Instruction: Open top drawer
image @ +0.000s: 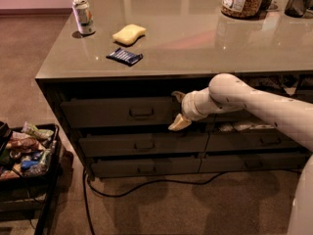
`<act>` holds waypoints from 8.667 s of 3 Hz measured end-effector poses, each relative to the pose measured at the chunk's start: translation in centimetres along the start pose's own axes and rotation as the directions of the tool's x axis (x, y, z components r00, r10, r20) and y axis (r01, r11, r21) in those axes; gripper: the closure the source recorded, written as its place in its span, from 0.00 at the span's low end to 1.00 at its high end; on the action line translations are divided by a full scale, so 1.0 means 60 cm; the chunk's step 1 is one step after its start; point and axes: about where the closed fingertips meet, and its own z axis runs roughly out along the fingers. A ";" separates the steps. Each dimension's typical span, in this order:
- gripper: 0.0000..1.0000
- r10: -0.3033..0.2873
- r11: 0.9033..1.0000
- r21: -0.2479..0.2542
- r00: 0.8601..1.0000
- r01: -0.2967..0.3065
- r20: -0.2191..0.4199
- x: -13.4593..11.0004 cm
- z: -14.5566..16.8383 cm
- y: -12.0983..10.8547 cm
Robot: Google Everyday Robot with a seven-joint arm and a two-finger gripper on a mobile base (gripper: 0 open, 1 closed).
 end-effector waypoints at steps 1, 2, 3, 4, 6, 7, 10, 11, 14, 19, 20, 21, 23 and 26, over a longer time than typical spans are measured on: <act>0.33 0.004 1.000 -0.010 1.000 -0.004 -0.001 -0.003 -0.003 0.002; 0.36 0.029 0.999 -0.032 1.000 -0.029 -0.004 -0.007 -0.004 0.001; 0.35 0.029 0.999 -0.032 1.000 -0.029 -0.004 -0.010 -0.008 -0.001; 0.35 0.044 0.997 -0.061 0.999 -0.045 -0.008 -0.012 -0.009 0.004; 0.35 0.065 0.995 -0.078 0.998 -0.065 -0.010 -0.023 -0.014 -0.004; 0.36 0.076 0.992 -0.098 0.997 -0.077 -0.012 -0.024 -0.016 0.000; 0.45 0.106 0.987 -0.118 0.994 -0.106 -0.010 -0.031 -0.021 -0.003; 0.44 0.106 0.987 -0.118 0.994 -0.106 -0.010 -0.029 -0.020 -0.007; 0.44 0.123 0.986 -0.115 0.992 -0.123 -0.001 -0.031 -0.026 -0.021; 0.45 0.174 0.979 -0.106 0.985 -0.172 0.015 -0.048 -0.049 -0.013; 0.49 0.166 0.982 -0.096 0.986 -0.164 0.017 -0.052 -0.050 -0.002; 0.30 0.166 0.982 -0.096 0.986 -0.164 0.017 -0.052 -0.050 -0.002; 0.00 0.166 0.982 -0.096 0.986 -0.164 0.017 -0.054 -0.052 0.004; 0.00 0.096 0.995 -0.014 0.993 -0.096 0.068 -0.073 -0.047 -0.041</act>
Offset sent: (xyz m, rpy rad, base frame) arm -0.0487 0.0021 -0.0136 -0.0121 0.3309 0.0413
